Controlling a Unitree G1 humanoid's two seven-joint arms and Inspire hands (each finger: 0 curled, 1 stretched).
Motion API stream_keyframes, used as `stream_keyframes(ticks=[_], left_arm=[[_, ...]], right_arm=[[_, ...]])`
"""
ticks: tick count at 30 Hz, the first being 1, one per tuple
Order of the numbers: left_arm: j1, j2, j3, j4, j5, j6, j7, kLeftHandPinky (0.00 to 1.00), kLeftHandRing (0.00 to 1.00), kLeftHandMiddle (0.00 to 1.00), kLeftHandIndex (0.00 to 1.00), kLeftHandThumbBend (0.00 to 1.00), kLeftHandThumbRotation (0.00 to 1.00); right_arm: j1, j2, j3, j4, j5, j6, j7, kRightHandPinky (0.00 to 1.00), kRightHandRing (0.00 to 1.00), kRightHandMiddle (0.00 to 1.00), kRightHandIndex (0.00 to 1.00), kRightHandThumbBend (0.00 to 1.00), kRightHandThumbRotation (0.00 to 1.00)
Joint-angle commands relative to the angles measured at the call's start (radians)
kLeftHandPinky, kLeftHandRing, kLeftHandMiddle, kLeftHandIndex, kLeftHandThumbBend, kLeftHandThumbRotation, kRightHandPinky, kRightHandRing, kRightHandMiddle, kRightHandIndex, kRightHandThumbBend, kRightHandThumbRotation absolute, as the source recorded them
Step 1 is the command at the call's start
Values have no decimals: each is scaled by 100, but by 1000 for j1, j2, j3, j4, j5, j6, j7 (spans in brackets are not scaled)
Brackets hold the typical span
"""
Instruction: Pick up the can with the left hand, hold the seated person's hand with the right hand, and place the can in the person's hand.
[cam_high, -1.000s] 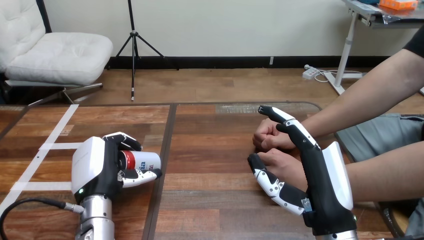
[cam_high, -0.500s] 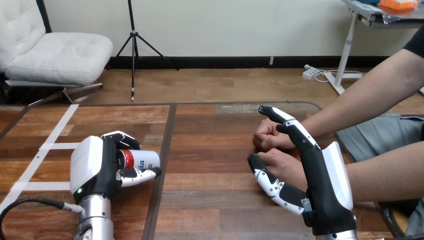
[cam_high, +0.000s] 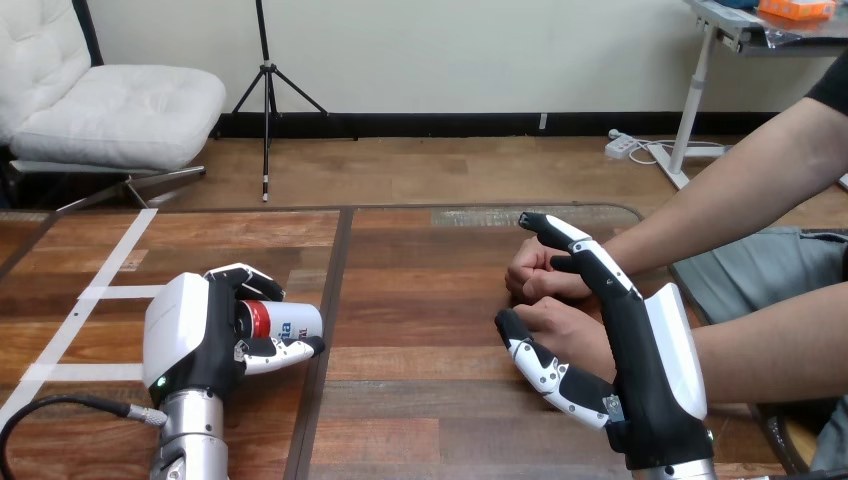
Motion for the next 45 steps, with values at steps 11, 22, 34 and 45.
stream_keyframes(ticks=[11, 22, 34, 45], left_arm=[[-25, 3, 26, -108, -22, -85, -14, 39, 43, 47, 48, 74, 0], [6, -5, 28, -176, -28, -121, -24, 37, 40, 45, 47, 74, 0], [50, -27, 29, -272, -42, -188, -31, 36, 40, 45, 46, 75, 0], [97, -44, 21, -385, -25, -189, -46, 35, 39, 44, 46, 74, 0]], right_arm=[[-65, -32, -45, -62, -44, 19, -24, 79, 84, 86, 84, 51, 6], [-67, -58, -68, -102, -56, 53, -15, 84, 87, 87, 84, 60, 1], [-71, -89, -90, -133, -64, 78, -12, 84, 88, 87, 85, 68, 0], [-71, -117, -108, -147, -67, 95, 1, 86, 89, 89, 86, 69, 0]])
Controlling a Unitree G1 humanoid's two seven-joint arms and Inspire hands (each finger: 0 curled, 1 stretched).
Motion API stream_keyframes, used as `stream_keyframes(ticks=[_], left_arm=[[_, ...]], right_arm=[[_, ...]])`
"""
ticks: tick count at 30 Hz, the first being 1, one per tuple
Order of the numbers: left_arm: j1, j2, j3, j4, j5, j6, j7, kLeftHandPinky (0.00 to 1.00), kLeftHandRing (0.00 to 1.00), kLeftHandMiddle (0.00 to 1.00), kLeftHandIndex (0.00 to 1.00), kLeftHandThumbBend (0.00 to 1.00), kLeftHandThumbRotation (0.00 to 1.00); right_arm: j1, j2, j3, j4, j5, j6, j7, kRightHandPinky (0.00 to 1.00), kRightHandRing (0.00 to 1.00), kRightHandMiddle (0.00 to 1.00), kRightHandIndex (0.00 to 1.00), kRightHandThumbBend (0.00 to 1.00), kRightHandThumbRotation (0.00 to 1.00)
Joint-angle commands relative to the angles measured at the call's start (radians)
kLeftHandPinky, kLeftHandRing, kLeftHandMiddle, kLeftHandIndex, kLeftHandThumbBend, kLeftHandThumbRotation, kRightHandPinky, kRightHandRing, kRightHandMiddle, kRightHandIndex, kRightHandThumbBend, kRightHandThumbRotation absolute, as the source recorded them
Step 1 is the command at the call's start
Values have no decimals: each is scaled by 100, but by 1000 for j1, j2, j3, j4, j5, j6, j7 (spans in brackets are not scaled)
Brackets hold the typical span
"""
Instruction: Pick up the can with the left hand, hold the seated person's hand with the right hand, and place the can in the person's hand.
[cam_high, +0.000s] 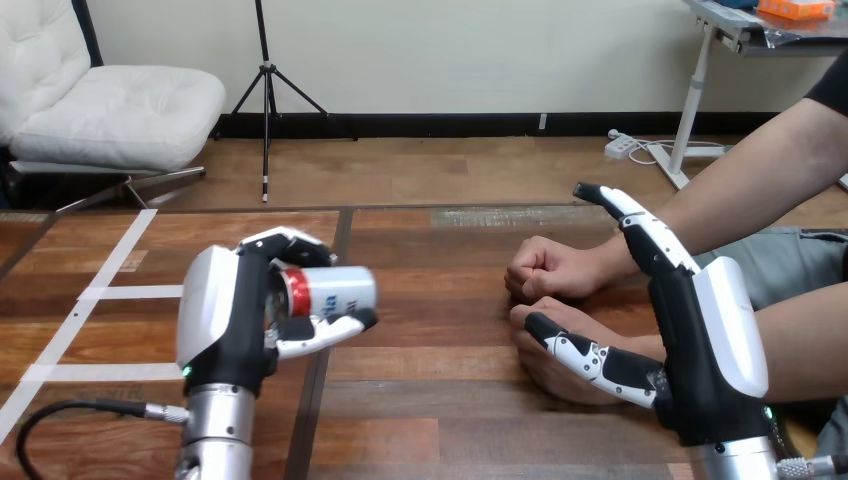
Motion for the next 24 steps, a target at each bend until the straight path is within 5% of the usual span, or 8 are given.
stream_keyframes(ticks=[1, 13, 24], left_arm=[[-21, -11, 14, -116, 8, -34, -5, 34, 39, 44, 46, 74, 0], [29, -24, 7, -215, 16, -48, -46, 34, 40, 45, 45, 72, 0], [68, -43, -4, -271, 26, -81, -64, 33, 39, 44, 45, 71, 0]], right_arm=[[-62, -32, -20, -52, -2, 2, 8, 87, 90, 89, 87, 69, 0], [-50, -106, -47, -128, -123, 110, 62, 94, 96, 95, 92, 70, 5], [-69, -209, -61, -214, -210, 275, 239, 100, 98, 94, 90, 78, 4]])
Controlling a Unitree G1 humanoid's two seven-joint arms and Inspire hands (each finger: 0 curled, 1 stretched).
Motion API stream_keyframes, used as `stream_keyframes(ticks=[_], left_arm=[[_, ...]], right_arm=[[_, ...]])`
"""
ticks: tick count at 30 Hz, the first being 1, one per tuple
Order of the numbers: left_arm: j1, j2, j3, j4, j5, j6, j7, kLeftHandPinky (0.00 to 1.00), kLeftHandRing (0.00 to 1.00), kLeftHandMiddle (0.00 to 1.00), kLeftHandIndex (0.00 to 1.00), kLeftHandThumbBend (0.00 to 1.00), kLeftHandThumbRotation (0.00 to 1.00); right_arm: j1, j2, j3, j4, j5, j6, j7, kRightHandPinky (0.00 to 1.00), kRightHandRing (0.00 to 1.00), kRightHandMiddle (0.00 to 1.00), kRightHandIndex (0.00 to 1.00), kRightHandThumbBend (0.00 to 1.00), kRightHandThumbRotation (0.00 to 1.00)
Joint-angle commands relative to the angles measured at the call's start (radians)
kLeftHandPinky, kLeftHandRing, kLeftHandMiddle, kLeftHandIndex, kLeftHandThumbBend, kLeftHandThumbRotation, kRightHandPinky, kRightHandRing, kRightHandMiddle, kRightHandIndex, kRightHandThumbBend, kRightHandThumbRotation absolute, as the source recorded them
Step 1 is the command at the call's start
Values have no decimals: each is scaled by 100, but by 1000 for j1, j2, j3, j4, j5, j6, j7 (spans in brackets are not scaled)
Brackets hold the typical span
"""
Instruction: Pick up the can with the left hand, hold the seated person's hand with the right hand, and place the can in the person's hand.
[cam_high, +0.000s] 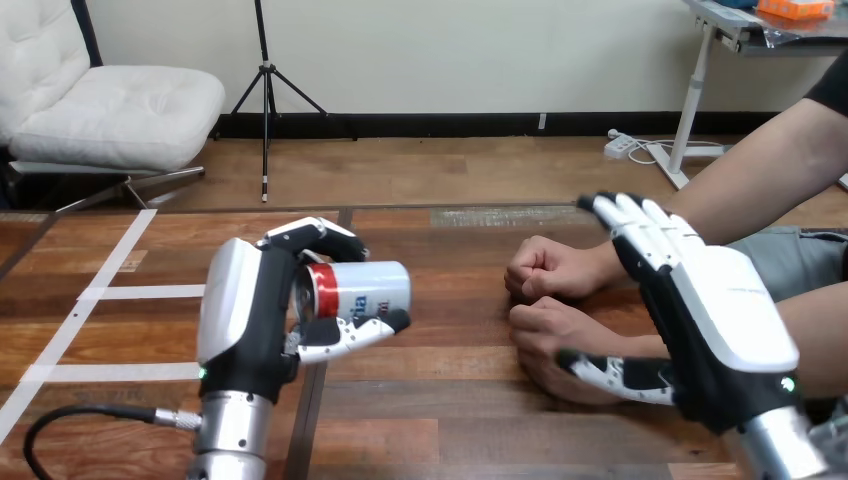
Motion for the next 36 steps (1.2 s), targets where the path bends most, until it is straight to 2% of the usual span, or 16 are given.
stream_keyframes(ticks=[1, 4, 9, 17, 23, 31, 36], left_arm=[[-20, -21, -1, -85, 8, -39, -3, 33, 39, 44, 45, 71, 0], [-12, -26, -3, -95, 14, -47, -6, 33, 39, 44, 45, 72, 0], [1, -35, -5, -110, 30, -50, -9, 33, 39, 44, 45, 73, 0], [17, -50, -10, -117, 37, -70, -14, 33, 38, 43, 45, 73, 0], [21, -58, -11, -109, 43, -86, -14, 32, 37, 42, 44, 73, 0], [27, -69, -9, -111, 45, -93, -24, 31, 36, 42, 44, 74, 0], [28, -72, -8, -109, 49, -102, -25, 31, 36, 42, 44, 74, 0]], right_arm=[[-69, -62, -23, -85, -40, 74, 79, 100, 98, 94, 90, 79, 4], [-82, -86, -20, -102, -63, 122, 137, 100, 97, 93, 88, 81, 4], [-105, -130, -8, -143, -103, 218, 279, 100, 97, 93, 87, 82, 5], [-147, -187, 14, -169, -165, 299, 427, 100, 96, 92, 85, 84, 6], [-175, -222, 30, -169, -207, 328, 493, 100, 94, 90, 84, 84, 9], [-203, -247, 41, -147, -238, 332, 514, 98, 90, 88, 82, 86, 10], [-229, -270, 54, -134, -267, 348, 565, 96, 89, 88, 82, 86, 11]])
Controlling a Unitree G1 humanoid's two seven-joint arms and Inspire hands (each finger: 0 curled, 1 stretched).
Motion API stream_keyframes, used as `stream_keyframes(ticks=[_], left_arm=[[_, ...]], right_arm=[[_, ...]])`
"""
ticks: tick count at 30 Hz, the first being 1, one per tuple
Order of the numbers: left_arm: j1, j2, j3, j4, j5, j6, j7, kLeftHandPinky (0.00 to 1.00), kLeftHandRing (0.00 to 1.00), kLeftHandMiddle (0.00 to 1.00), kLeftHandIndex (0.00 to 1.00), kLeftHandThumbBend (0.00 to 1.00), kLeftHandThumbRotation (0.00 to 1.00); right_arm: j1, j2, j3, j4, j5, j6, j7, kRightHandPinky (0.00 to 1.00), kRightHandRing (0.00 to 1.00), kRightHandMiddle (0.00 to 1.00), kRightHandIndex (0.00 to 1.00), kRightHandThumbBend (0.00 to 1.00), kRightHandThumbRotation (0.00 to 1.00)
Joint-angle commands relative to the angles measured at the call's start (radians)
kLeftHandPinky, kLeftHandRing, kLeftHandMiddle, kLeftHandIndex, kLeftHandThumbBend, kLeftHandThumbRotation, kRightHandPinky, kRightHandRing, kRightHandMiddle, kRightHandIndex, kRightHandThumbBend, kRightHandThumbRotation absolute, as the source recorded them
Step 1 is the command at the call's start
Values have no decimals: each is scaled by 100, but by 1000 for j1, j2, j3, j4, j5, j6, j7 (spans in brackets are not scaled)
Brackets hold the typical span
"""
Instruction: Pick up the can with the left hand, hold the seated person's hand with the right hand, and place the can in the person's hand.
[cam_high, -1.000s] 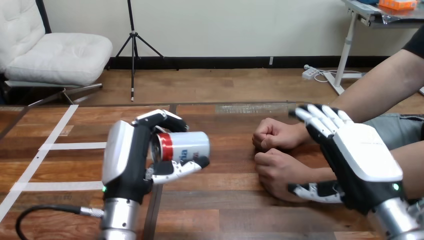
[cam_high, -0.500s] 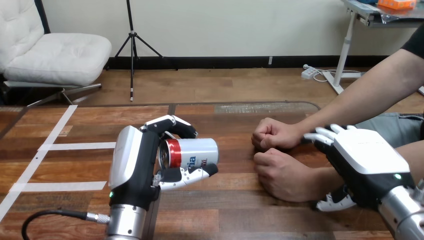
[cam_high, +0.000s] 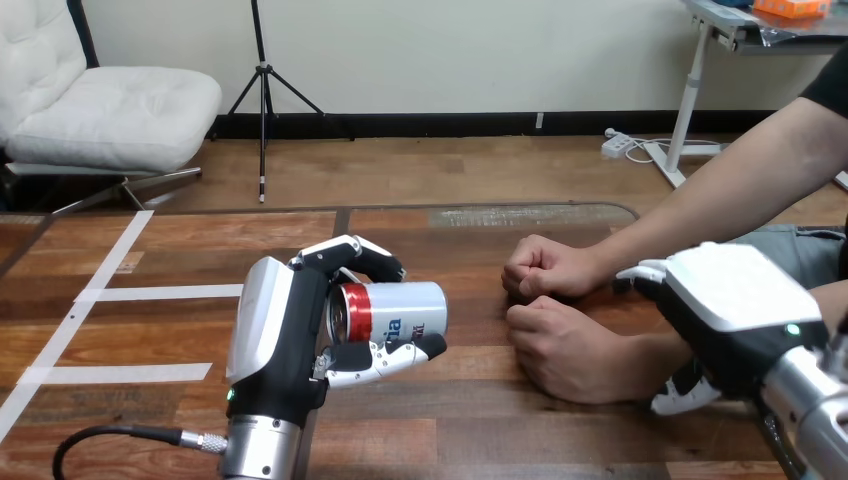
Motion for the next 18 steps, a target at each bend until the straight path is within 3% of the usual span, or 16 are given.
stream_keyframes(ticks=[1, 10, 18], left_arm=[[-42, -8, 2, -62, 6, -36, 5, 31, 36, 42, 44, 74, 0], [-39, -14, 3, -63, 6, -44, -1, 31, 36, 42, 44, 74, 0], [-36, -15, 5, -65, 6, -47, -5, 31, 36, 42, 44, 73, 0]], right_arm=[[-97, -47, 21, -18, -27, 12, 39, 96, 89, 88, 82, 86, 12], [-133, -70, 48, 9, -53, 25, 82, 97, 90, 88, 82, 84, 12], [-160, -79, 71, 44, -79, 22, 87, 97, 89, 87, 82, 83, 10]])
